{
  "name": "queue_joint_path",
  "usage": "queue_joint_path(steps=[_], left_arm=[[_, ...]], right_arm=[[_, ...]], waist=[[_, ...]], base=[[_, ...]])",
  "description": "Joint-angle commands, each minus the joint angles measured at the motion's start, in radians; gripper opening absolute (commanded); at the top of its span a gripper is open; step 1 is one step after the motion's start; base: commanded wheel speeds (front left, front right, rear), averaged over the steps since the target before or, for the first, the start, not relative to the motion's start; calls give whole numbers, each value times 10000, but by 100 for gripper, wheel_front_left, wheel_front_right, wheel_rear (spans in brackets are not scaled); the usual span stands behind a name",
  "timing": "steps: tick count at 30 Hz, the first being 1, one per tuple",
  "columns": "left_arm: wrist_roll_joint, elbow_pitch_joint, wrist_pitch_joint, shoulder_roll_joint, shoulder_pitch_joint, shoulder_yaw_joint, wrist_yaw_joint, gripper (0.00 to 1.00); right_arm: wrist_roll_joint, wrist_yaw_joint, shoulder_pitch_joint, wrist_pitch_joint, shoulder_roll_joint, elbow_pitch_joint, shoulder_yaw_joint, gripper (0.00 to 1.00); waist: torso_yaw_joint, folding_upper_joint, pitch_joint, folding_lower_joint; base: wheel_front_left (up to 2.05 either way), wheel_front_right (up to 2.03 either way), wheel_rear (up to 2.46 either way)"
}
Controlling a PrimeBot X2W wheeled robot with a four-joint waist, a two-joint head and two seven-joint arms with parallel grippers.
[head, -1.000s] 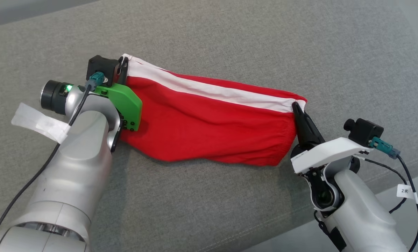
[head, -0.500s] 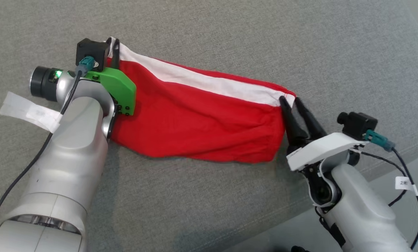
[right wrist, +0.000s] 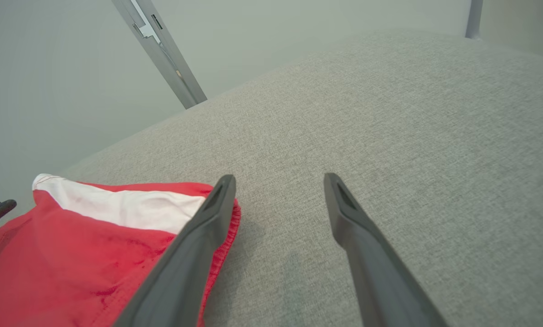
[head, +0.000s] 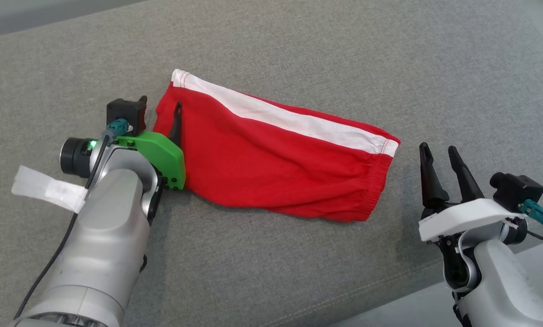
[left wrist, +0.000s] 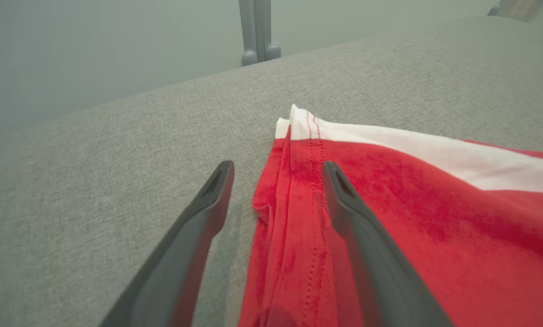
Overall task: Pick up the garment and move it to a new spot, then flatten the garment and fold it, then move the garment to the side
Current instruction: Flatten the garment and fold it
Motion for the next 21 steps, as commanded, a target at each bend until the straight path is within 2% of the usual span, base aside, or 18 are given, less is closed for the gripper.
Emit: queue_joint_path(steps=[1, 6, 12, 14, 15, 21], left_arm=[[-166, 203, -8, -10, 228, 65, -132, 100], [-418, 742, -2, 45, 343, 188, -305, 100], [-767, 1294, 716, -17, 592, 235, -442, 100], [-863, 1356, 890, -63, 715, 205, -472, 25], [-905, 1379, 901, -81, 754, 173, -497, 0], [-1180, 1449, 711, -104, 1249, 34, -560, 0]], right_arm=[[-120, -5, 187, -26, 102, -50, -152, 100], [-224, -5, 262, -26, 233, -107, -244, 100], [-365, -5, 297, -26, 285, -156, -297, 100], [-436, -4, 315, -26, 291, -148, -332, 100], [-449, -5, 337, -26, 296, -139, -366, 100], [-376, -5, 567, -26, 351, -46, -575, 100]], waist=[[171, 0, -208, -1], [56, 0, -223, -1], [-113, 0, -207, -1], [-132, 0, -262, -1], [-125, 0, -303, -1], [152, 0, -904, -1]], base=[[0, 0, 0], [0, 0, 0], [0, 0, 0], [0, 0, 0], [0, 0, 0], [0, 0, 0]])
